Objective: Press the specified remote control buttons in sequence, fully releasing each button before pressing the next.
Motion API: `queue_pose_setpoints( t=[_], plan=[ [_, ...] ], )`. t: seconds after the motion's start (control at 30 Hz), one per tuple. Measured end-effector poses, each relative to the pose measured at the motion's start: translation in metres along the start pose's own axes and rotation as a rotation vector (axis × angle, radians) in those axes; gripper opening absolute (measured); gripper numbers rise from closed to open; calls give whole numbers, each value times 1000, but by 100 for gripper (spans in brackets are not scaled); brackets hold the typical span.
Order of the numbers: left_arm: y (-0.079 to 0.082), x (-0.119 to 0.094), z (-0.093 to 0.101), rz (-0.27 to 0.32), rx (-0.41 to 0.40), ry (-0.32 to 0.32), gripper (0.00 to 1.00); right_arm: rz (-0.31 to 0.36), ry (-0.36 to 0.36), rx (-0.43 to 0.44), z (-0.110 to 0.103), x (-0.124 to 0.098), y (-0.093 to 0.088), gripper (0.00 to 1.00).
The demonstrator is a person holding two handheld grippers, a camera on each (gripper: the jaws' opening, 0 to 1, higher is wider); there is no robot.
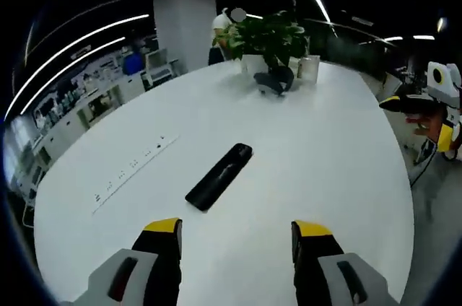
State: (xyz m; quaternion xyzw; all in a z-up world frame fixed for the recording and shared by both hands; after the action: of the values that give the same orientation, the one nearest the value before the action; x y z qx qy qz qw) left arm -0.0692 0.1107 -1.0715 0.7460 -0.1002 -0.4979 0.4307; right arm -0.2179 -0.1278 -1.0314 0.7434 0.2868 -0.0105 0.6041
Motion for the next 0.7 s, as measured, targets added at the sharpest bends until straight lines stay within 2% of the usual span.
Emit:
queue_pose_setpoints(
  t=[0.07,0.13,0.23,0.37,0.5,0.7],
  plan=[
    [-4,-6,3,2,-25,17,66,-11,5,-9,-1,0,-1,96],
    [-2,-16,12,51,-74,28,71,-17,10,-9,-1,-1,-2,96],
    [-7,-30,25,49,-110,44,73,-25,16,-12,-3,-2,-3,96],
    [-9,-43,49,111,-177,58,79,-11,18,-3,-6,-6,-4,97],
    [-12,-52,66,121,-184,72,83,-14,21,-8,-7,-8,-6,97],
    [-16,-68,75,148,-229,112,90,-15,12,-9,-4,-10,-8,96]
  ],
)
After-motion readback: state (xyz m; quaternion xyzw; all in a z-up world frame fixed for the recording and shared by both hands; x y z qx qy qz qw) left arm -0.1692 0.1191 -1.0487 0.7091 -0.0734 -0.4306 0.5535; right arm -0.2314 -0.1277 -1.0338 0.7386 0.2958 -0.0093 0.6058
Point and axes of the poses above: the point that each gripper's makers call its tool centre point, and the gripper's own axes: x roughly forward along the fingers, z roughly to its right, y roughly out of its top, the point moved 6 cm from there along -x, roughly backward along the fingers, and after that the axes turned 6 degrees about x, right-handed, at the moved point
